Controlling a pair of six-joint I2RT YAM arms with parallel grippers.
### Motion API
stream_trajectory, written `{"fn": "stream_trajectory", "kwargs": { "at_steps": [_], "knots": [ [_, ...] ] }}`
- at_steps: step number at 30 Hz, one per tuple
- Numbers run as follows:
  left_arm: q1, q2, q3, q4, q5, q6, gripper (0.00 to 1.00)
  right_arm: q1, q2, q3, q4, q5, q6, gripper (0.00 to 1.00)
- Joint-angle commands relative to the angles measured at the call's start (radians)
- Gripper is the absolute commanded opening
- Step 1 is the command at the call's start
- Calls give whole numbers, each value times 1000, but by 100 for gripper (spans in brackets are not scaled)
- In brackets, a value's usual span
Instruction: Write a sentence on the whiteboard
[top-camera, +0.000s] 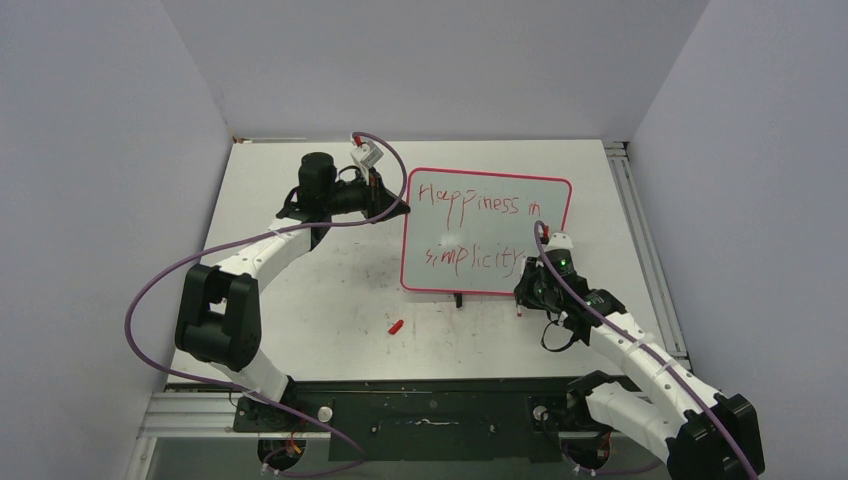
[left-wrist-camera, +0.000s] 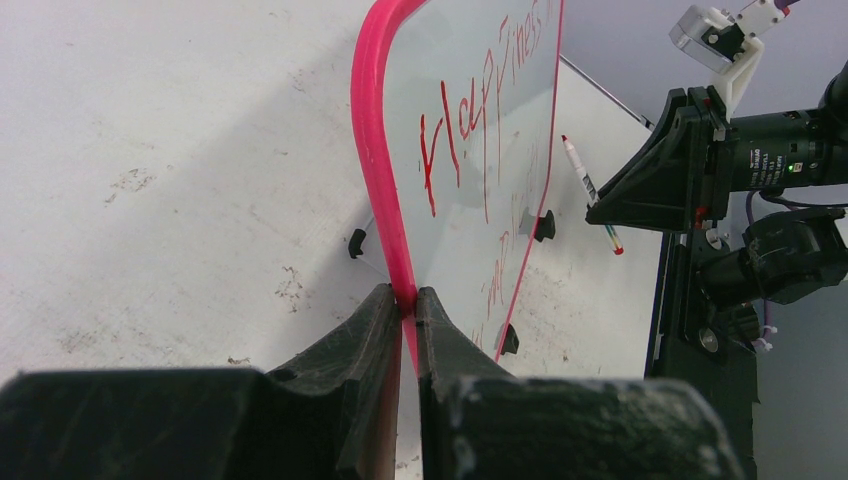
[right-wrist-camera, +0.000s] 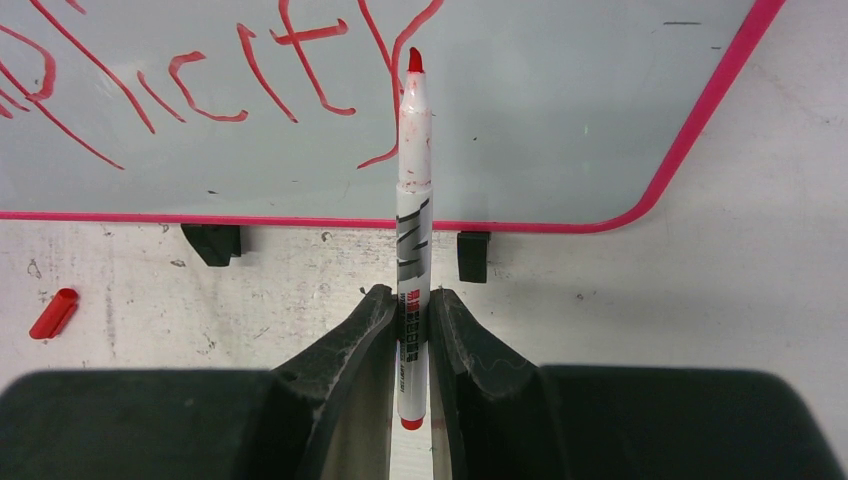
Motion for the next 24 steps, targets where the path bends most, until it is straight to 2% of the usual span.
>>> {"fn": "stream_trajectory", "kwargs": {
  "at_steps": [1,24],
  "knots": [
    [12,-56,14,72,23,0,0,-21,25,2,3,22,10,5],
    [13,-54,14,72,25,1,0,-89,159,15,18,-96,-21,5]
  ]
}}
